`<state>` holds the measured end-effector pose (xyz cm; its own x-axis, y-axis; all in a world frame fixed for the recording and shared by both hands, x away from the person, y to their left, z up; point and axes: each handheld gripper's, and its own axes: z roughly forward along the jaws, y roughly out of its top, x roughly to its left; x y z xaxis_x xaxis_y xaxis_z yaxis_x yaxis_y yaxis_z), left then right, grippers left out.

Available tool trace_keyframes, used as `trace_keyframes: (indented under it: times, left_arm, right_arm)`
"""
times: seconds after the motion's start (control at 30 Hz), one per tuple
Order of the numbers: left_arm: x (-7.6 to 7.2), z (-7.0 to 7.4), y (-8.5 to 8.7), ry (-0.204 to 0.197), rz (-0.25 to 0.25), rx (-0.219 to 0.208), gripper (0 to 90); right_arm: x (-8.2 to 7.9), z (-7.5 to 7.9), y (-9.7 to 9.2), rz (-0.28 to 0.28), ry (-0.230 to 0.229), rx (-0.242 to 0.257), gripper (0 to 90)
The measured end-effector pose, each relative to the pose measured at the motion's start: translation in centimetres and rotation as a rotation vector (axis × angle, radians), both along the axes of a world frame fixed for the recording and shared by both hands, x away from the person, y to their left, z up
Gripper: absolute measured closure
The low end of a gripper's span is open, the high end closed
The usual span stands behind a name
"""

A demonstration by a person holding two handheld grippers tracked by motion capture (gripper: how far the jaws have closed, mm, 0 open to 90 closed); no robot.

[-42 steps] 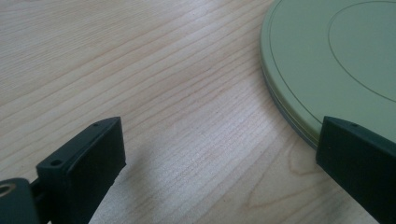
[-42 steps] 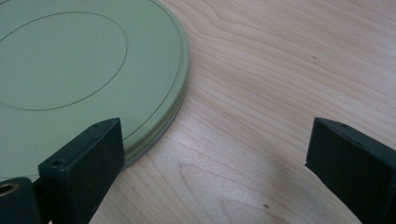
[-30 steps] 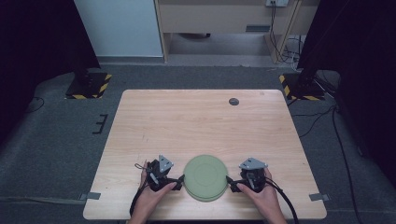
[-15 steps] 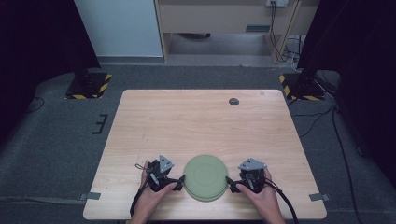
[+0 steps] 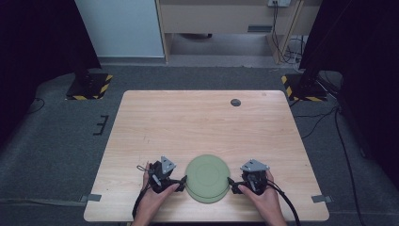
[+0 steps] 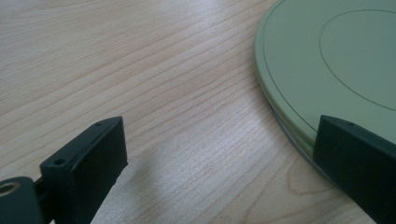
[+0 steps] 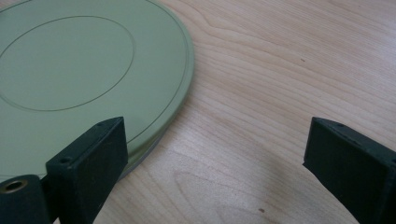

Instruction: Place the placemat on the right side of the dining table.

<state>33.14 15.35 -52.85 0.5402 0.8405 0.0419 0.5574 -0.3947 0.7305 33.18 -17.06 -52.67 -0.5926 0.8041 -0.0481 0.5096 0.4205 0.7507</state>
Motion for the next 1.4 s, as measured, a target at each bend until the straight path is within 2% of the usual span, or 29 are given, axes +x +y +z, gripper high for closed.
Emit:
trace_keyframes:
  times: [0.5, 0.73, 1.2, 1.4]
  left_arm:
    - [0.24, -0.06, -0.05, -0.004, 0.017, -0.001, 1.8]
    - [0.01, 0.04, -0.05, -0.004, 0.006, -0.003, 2.6]
    - [0.17, -0.02, -0.12, -0.003, 0.015, -0.003, 1.7]
    - [0.04, 0.02, -0.1, -0.005, 0.006, 0.001, 2.6]
  right_arm:
    - [0.43, -0.04, 0.1, -0.025, -0.001, -0.005, 4.0]
    - [-0.12, 0.13, 0.33, -0.004, -0.009, -0.002, 6.1]
    - [0.2, 0.07, 0.72, -0.009, -0.019, -0.005, 6.7]
    - [-0.19, 0.14, 0.1, -0.002, -0.005, -0.003, 6.7]
